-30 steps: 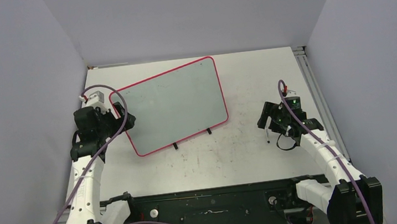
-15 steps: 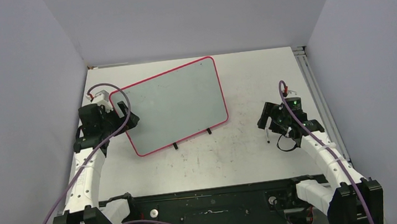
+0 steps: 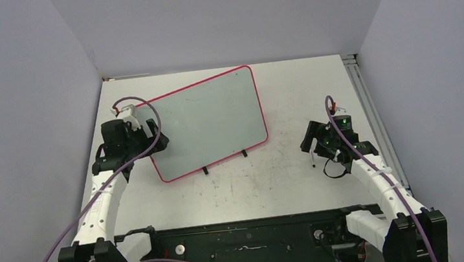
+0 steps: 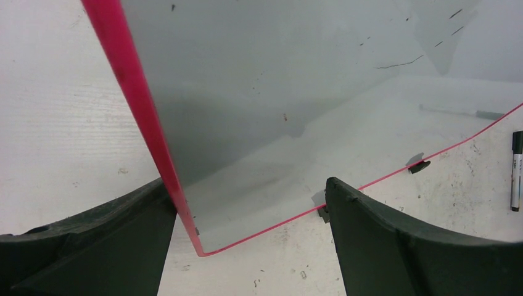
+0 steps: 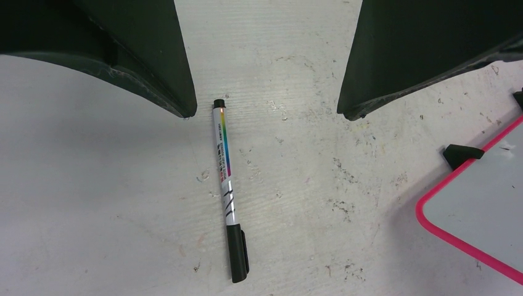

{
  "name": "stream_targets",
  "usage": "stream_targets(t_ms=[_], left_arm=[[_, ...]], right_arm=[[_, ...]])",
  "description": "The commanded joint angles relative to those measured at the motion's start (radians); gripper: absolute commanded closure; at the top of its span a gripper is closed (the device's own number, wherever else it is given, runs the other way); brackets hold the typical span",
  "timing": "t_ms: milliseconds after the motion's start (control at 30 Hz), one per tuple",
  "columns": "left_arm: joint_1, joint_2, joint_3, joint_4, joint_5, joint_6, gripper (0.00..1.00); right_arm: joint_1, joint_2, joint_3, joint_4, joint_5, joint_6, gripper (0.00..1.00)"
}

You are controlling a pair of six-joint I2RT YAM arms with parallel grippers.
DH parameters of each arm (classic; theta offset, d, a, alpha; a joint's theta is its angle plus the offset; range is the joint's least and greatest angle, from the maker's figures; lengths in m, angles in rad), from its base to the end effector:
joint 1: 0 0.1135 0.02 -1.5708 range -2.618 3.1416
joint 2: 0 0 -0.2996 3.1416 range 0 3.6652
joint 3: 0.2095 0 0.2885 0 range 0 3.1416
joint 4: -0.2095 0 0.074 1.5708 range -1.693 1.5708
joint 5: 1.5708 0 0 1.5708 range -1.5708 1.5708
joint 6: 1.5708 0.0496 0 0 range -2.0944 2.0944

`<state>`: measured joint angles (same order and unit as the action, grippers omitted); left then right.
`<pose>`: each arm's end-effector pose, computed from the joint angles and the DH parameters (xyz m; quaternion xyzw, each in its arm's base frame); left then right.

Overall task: Write a sentence on the whiteboard
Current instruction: Adjust the whiteboard on the whiteboard stand, then pick up the whiteboard marker from the center of the board.

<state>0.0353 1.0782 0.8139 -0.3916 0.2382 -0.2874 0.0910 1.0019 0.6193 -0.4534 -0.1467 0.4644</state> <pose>0.2635 -0.0024 0.2872 -0.0913 0.8877 -0.1609 0.4217 0.2237 0.0277 0.2249 0.1469 0.9195 0.1640 0.3258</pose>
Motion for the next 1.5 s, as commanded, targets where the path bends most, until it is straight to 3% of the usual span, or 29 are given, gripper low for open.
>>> stream_targets(t_ms=[0,500,1033,1267,1467], left_arm=[[-0.027,0.013,0.025,0.038,0.027,0.001,0.14],[-0.091,0.042,0.025,0.013,0.023,-0.001,0.14],[-0.075,-0.207,-0.019,-0.084,-0.345,0.002,0.05],[-0.104,-0.250,-0.025,-0.059,-0.343,0.032,0.05],[-0.130,-0.257,-0.024,-0.055,-0.332,0.044,0.06]], right_arm=[[-0.007,-0.017,-0.003,0.040,0.001,0.003,0.12],[-0.005,0.026,-0.018,0.060,0.038,0.016,0.14],[0.122,0.220,0.027,0.037,0.249,0.031,0.47],[0.132,0.329,0.059,0.047,0.253,0.021,0.61],[0.128,0.368,0.079,0.052,0.256,0.013,0.64]])
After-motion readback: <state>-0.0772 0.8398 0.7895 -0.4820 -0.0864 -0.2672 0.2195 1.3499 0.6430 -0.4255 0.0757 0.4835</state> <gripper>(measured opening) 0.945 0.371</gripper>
